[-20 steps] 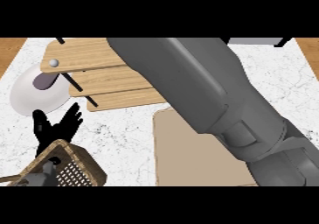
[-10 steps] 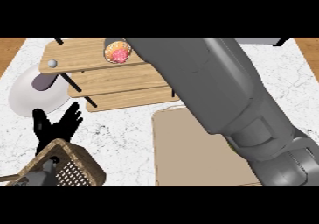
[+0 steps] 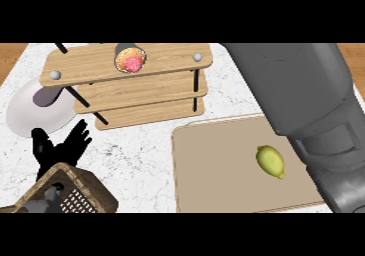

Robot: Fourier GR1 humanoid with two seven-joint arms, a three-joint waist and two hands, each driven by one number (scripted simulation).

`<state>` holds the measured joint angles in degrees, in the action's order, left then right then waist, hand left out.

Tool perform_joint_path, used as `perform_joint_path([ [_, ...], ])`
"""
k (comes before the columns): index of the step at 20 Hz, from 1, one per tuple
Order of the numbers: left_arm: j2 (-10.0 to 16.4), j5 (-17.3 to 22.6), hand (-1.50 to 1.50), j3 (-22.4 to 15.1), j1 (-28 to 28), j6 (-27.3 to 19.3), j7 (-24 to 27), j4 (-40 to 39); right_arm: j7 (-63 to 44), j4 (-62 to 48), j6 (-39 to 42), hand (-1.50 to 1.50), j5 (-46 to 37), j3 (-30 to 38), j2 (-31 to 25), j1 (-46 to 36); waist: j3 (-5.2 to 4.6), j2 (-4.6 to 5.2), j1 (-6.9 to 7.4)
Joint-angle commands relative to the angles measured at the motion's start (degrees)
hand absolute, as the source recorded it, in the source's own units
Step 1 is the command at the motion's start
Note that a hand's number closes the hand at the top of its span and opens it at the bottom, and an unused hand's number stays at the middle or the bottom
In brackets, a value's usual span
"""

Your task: Pick the cupcake from the tray and place it in the tiered shelf

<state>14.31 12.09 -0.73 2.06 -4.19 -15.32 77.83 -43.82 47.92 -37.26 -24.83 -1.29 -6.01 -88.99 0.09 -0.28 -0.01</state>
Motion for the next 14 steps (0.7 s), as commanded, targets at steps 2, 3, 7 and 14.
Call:
perform_joint_path([
  [2,1.08,0.69,0.0,1.16,0.96,1.06,-1.12,-0.68,-4.9,4.79,-5.69,-1.5,-3.21,1.77,-3.26,4.2,-0.08,-0.1,-0.78],
  [3,0.09,1.46,0.0,1.26,-0.83,1.49,0.76,-0.89,-6.63,6.91,-3.83,-1.5,-2.82,3.14,-6.64,4.33,-0.07,-0.34,-1.31],
  [7,-0.14,0.16,0.0,0.88,-1.64,0.85,1.58,-1.84,-11.48,16.6,0.8,-1.5,-1.01,5.03,-9.89,8.14,-0.07,-0.38,-1.35],
  [14,-0.38,0.15,0.0,1.01,-1.63,0.79,1.59,-1.21,-9.03,36.42,12.6,-1.5,9.57,9.46,-18.39,26.01,-0.02,-0.21,-1.48],
])
